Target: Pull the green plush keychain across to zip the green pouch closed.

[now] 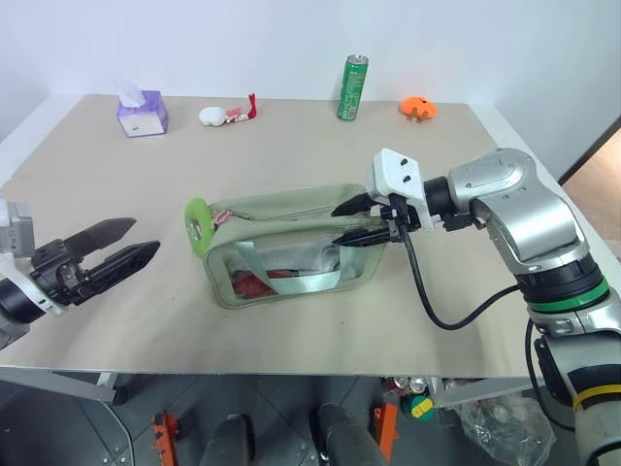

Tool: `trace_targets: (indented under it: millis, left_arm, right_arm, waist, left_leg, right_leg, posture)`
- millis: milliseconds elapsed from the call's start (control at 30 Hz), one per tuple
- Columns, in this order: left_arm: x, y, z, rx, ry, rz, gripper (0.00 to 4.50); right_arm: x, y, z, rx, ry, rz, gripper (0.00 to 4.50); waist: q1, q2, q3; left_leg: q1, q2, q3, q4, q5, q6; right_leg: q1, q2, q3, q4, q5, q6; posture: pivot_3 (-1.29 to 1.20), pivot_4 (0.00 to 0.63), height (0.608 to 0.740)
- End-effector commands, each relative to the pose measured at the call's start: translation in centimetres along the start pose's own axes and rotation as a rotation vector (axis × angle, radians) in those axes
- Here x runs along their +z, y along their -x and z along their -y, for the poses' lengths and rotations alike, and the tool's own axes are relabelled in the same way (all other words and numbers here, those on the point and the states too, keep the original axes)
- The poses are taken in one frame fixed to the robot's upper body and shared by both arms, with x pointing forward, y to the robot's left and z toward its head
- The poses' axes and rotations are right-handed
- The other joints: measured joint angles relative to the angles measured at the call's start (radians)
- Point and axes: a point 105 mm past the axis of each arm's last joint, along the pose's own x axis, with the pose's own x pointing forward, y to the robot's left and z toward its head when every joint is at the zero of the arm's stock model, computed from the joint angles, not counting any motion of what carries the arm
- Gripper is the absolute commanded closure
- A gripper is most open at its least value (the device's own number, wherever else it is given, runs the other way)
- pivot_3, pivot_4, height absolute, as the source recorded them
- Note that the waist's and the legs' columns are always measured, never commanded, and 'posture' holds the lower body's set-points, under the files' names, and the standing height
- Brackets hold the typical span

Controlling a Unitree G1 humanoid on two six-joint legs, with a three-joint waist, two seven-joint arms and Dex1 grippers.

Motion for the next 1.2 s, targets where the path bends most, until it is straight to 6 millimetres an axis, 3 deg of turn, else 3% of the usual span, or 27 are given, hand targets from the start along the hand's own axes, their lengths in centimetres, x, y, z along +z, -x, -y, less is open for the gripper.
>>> trace_targets:
  millis: [33, 100, 233, 1067, 1200]
  left_arm:
    - [0.6, -0.3, 0.7, -0.027, -0.028, 0.014, 0.06]
    - [0.5, -0.3, 0.7, -0.030, -0.027, 0.012, 0.06]
    - [0.5, -0.8, 0.6, -0.042, -0.021, 0.012, 0.06]
    - [-2.0, -5.8, -1.5, -0.040, 0.110, -0.024, 0.06]
    - [-2.2, -6.3, -1.5, -0.050, 0.110, -0.031, 1.24]
  right_arm:
    - [0.9, 1.6, 0.3, -0.032, 0.003, 0.031, 0.60]
    - [0.9, 2.4, 0.1, -0.022, -0.007, 0.041, 0.06]
    - [1.9, 5.0, -0.5, 0.028, -0.101, 0.164, 0.06]
    - [1.2, 4.9, -1.0, -0.028, -0.118, 0.132, 0.06]
    - [1.2, 5.1, -1.0, -0.044, -0.113, 0.132, 0.00]
  waist:
    - [0.000, 0.000, 0.000]
    - [0.001, 0.000, 0.000]
    - [0.003, 0.000, 0.000]
    - [0.003, 0.000, 0.000]
    - [0.003, 0.000, 0.000]
  left_leg:
    - [0.000, 0.000, 0.000, 0.000, 0.000, 0.000]
    - [0.000, 0.000, 0.000, 0.000, 0.000, 0.000]
    - [0.000, 0.000, 0.000, 0.000, 0.000, 0.000]
    - [0.000, 0.000, 0.000, 0.001, 0.000, 0.000]
    - [0.000, -0.001, 0.000, 0.001, 0.000, 0.000]
  right_leg:
    - [0.000, 0.000, 0.000, 0.000, 0.000, 0.000]
    - [0.000, 0.000, 0.000, 0.000, 0.000, 0.000]
    - [0.000, 0.000, 0.000, 0.000, 0.000, 0.000]
    - [0.001, 0.001, 0.001, 0.000, 0.001, 0.002]
    - [0.001, 0.001, 0.001, 0.000, 0.001, 0.002]
  posture:
    - [0.00, 0.150, 0.740]
    - [0.00, 0.150, 0.740]
    - [0.00, 0.150, 0.740]
    - [0.00, 0.150, 0.740]
    - [0.00, 0.150, 0.740]
